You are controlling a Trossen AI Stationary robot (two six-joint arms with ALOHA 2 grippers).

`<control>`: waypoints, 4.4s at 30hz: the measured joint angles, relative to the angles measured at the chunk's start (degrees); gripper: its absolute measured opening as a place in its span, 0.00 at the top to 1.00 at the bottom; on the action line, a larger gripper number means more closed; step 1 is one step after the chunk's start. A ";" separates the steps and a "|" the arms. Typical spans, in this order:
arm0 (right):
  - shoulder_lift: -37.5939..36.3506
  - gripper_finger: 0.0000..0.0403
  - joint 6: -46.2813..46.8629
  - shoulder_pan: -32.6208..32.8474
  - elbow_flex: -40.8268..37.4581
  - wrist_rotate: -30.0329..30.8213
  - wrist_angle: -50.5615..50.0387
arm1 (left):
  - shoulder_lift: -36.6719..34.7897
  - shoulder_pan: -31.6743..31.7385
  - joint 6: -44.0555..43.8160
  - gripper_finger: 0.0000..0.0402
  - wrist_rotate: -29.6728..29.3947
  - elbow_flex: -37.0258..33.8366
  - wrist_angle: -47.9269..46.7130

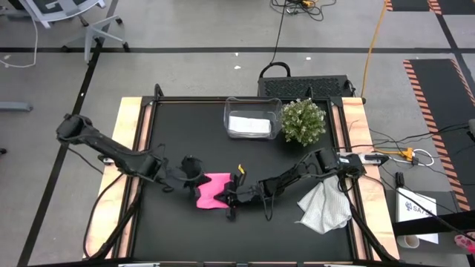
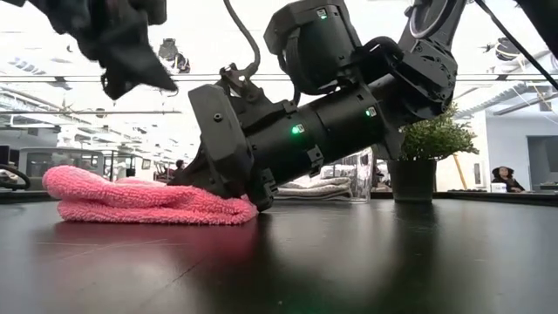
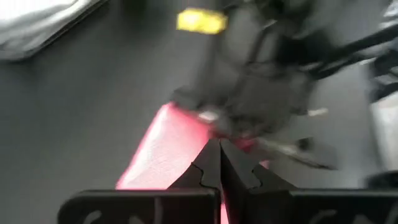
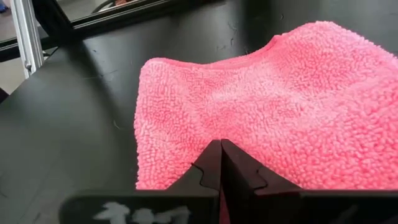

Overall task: Fold microfiber towels
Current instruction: Fold the pink towel

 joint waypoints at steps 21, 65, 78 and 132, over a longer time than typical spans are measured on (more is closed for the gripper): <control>0.00 1.00 0.82 -0.84 -0.15 -0.16 1.42 | 16.60 -8.76 -7.63 1.00 -9.13 -22.31 39.94; -11.76 1.00 -16.50 -9.08 6.75 -7.75 -0.45 | 29.53 -4.84 -5.52 1.00 -4.68 -22.08 50.78; -0.53 1.00 -16.01 -9.32 6.64 -7.55 6.25 | 29.55 -4.87 -5.73 1.00 -4.68 -22.08 50.60; -3.93 1.00 -2.20 0.63 -2.52 2.61 9.13 | 29.58 -4.89 -6.08 1.00 -4.94 -22.10 50.21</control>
